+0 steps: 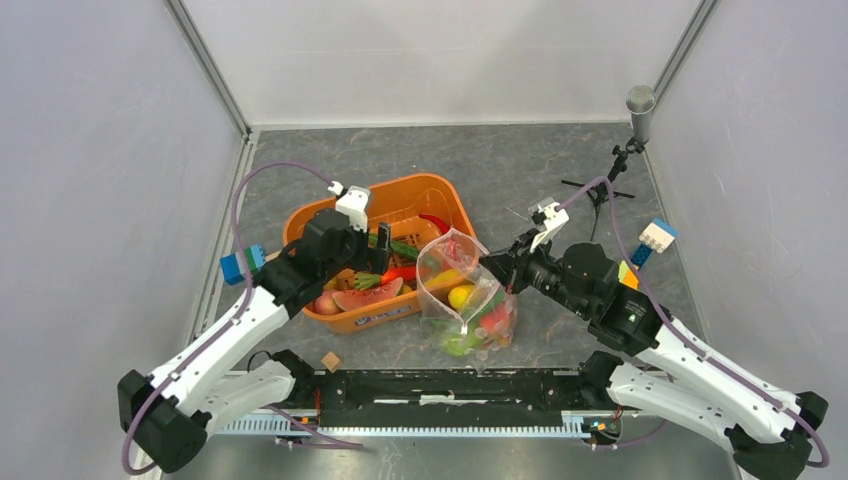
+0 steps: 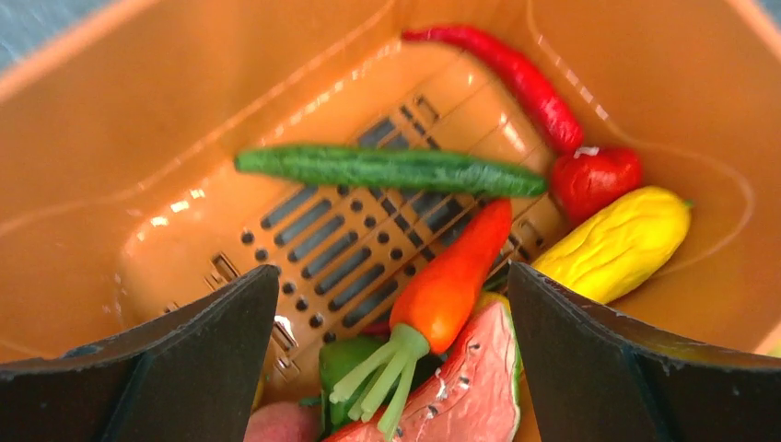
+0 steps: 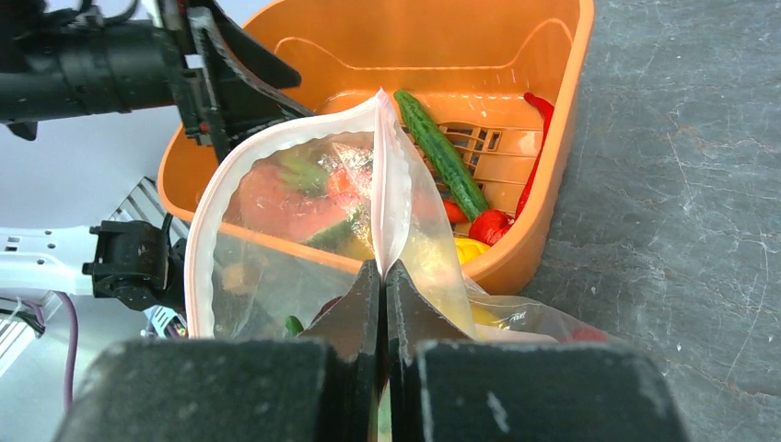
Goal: Place the food in the zip-top bag and seal the zipper
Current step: Pick up the fake vegetable from the bin, then place the fake vegetable in the zipper food storage bag.
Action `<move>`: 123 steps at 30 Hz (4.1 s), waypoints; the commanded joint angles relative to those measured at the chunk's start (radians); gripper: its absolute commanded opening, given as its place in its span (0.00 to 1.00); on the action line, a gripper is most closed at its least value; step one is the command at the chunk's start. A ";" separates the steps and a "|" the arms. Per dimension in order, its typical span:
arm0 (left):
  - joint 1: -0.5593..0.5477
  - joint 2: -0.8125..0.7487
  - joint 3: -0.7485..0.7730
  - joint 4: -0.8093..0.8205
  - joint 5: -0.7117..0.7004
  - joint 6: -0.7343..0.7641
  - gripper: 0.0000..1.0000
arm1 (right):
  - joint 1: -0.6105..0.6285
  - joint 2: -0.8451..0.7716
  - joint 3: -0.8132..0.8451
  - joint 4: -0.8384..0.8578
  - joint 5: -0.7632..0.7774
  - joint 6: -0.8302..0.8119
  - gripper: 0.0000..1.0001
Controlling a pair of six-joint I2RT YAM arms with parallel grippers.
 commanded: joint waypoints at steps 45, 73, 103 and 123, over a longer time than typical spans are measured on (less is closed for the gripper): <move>0.102 0.068 0.098 -0.066 0.175 -0.098 0.02 | -0.001 -0.123 -0.043 0.024 0.106 0.028 0.00; 0.072 -0.006 0.698 -0.604 0.763 -0.023 0.02 | -0.001 -0.064 0.103 0.097 0.194 -0.049 0.00; -0.417 0.472 0.939 -0.751 0.142 -0.059 0.02 | 0.000 -0.054 0.014 0.176 0.069 -0.037 0.00; -0.456 0.669 1.017 -0.630 0.184 -0.095 0.19 | -0.001 -0.082 -0.034 0.215 0.048 -0.020 0.00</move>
